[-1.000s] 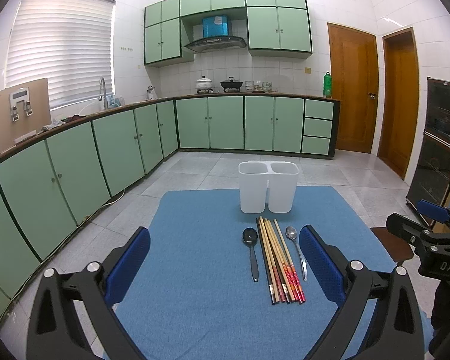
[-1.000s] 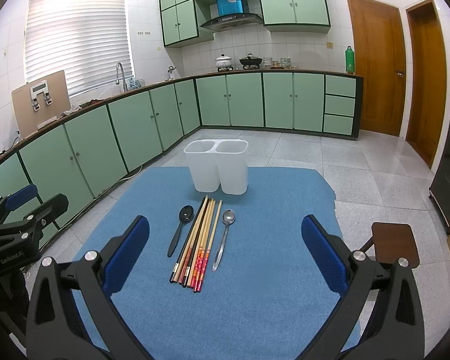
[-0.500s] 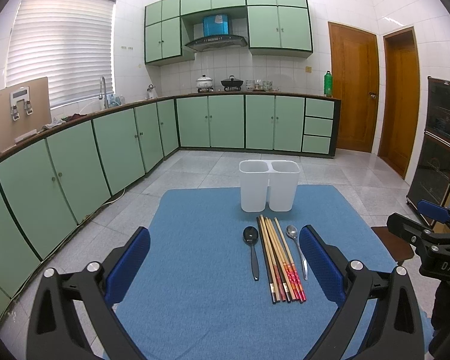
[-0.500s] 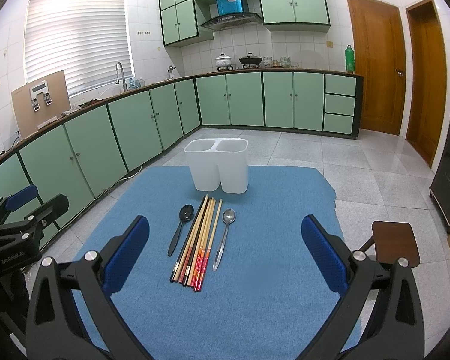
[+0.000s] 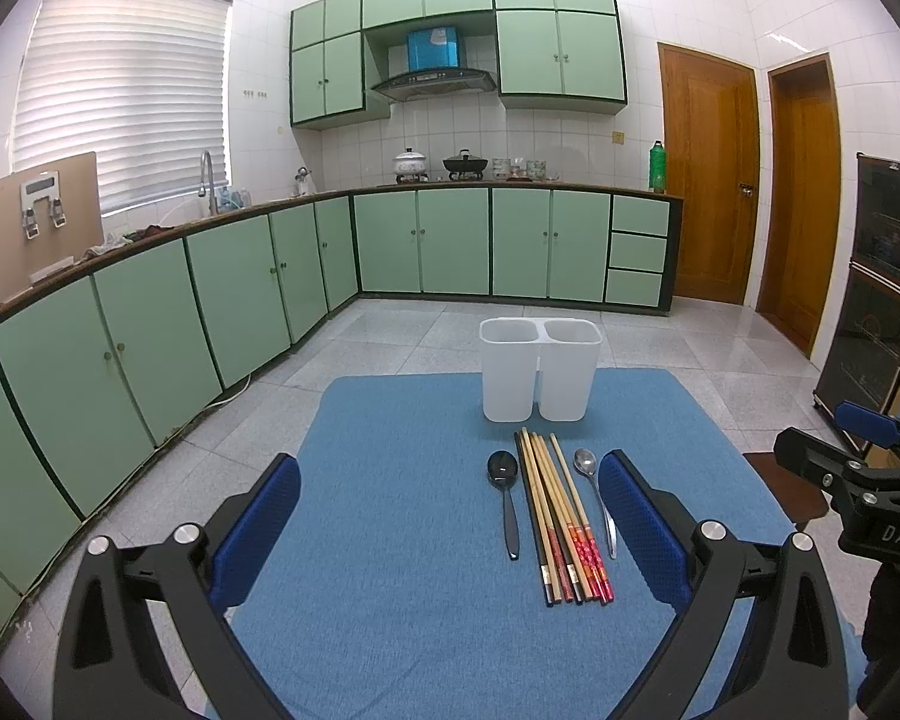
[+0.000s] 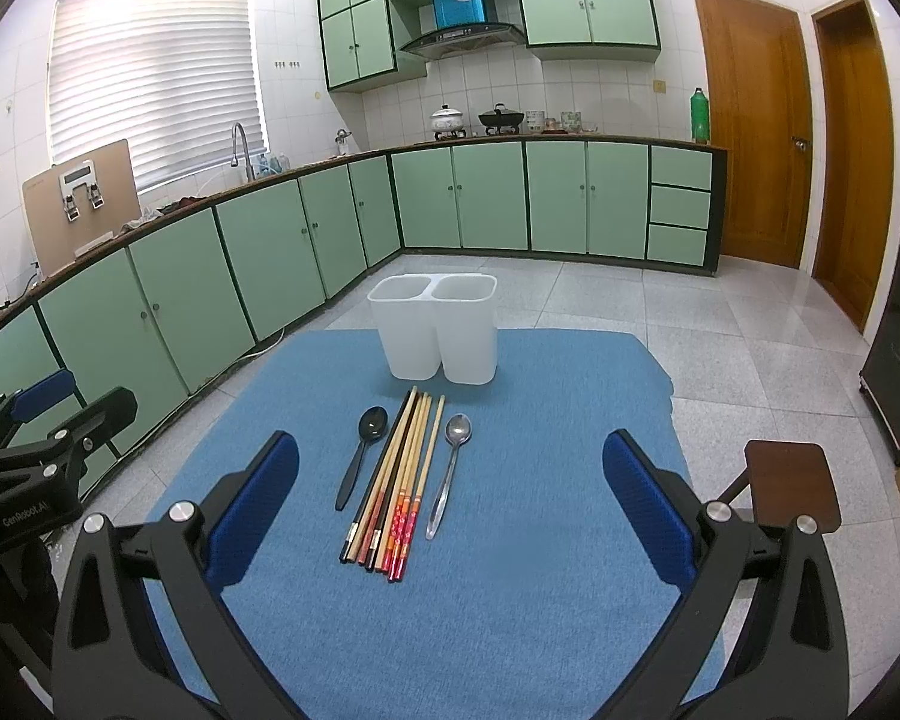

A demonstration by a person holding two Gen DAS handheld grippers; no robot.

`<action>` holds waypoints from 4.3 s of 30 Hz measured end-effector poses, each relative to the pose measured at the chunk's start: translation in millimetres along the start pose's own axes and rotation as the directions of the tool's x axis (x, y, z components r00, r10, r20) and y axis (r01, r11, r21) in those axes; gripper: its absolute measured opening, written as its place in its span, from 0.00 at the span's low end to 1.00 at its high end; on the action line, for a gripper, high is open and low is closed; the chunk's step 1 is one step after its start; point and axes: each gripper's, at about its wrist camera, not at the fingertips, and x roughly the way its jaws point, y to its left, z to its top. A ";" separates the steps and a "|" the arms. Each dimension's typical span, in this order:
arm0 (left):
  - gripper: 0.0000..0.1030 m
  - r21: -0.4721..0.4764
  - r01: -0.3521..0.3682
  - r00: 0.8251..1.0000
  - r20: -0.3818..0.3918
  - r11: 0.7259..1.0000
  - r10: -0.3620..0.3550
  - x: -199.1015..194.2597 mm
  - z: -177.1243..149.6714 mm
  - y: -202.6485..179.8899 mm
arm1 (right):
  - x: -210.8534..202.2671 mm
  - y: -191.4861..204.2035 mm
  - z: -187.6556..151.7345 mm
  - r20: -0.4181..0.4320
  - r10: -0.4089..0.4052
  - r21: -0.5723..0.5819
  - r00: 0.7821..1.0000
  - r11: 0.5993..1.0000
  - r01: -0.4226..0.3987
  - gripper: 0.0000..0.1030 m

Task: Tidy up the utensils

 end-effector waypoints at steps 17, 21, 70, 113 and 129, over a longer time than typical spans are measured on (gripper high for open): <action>0.94 -0.001 -0.001 1.000 -0.006 1.000 0.001 3.9 -1.7 3.1 | 1.6 1.1 -4.8 -0.005 -0.001 0.003 1.000 1.000 0.001 0.95; 0.94 -0.002 -0.003 1.000 -0.011 1.000 0.003 6.6 -3.7 5.6 | 5.0 2.5 -8.5 -0.008 -0.001 0.004 1.000 1.000 0.001 0.95; 0.84 0.001 -0.018 0.932 -0.363 1.000 0.017 246.3 -31.2 13.7 | 269.0 -14.3 -27.1 -0.463 0.058 0.072 0.884 0.997 -0.027 0.33; 0.79 0.051 0.115 0.889 -0.451 0.992 -0.080 293.4 -30.9 -28.5 | 277.2 -31.7 -18.7 -0.462 0.032 -0.001 0.886 0.999 -0.036 0.27; 0.59 0.025 0.148 0.851 -0.513 0.989 -0.115 341.6 -21.7 -29.1 | 281.5 -48.9 -14.0 -0.484 0.059 0.024 0.873 0.998 -0.054 0.28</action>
